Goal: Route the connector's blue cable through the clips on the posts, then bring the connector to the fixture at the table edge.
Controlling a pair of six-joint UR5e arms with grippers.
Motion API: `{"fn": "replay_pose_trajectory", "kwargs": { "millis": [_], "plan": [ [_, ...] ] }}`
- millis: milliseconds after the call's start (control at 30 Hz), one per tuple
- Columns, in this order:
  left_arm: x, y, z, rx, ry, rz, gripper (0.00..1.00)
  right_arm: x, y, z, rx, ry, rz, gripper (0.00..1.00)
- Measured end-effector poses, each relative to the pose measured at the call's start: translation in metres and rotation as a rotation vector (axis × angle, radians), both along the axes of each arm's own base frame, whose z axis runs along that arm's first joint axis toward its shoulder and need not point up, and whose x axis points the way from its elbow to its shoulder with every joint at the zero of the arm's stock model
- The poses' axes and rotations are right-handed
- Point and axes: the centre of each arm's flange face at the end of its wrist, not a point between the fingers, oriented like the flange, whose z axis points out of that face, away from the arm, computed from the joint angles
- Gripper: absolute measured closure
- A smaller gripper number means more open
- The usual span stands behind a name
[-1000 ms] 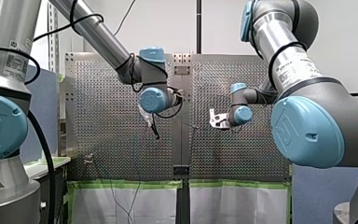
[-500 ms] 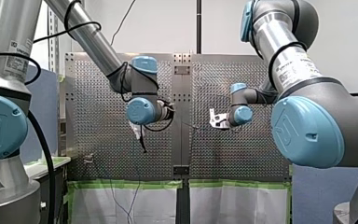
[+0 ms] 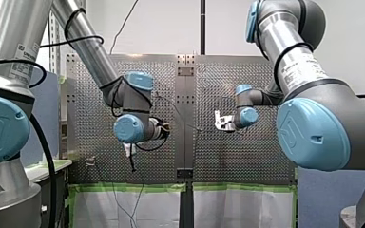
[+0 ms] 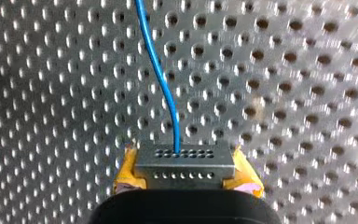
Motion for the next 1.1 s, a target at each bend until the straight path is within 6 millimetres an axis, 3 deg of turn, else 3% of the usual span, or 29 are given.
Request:
{"fn": "replay_pose_trajectory", "kwargs": {
  "millis": [267, 633, 833, 1100],
  "plan": [
    [-0.017, 0.017, -0.016, 0.035, 0.027, -0.021, 0.00, -0.018, -0.005, 0.031, -0.018, 0.008, -0.080, 1.00],
    [-0.041, 0.045, -0.035, 0.109, 0.067, -0.016, 0.00, -0.034, 0.003, 0.069, -0.054, -0.040, -0.165, 1.00],
    [-0.043, 0.050, -0.037, 0.133, 0.064, -0.002, 0.00, -0.046, 0.004, 0.098, -0.077, -0.038, -0.216, 1.00],
    [-0.042, 0.051, -0.037, 0.138, 0.062, 0.002, 0.00, -0.080, 0.002, 0.141, -0.118, -0.003, -0.294, 1.00]
  ]
}}
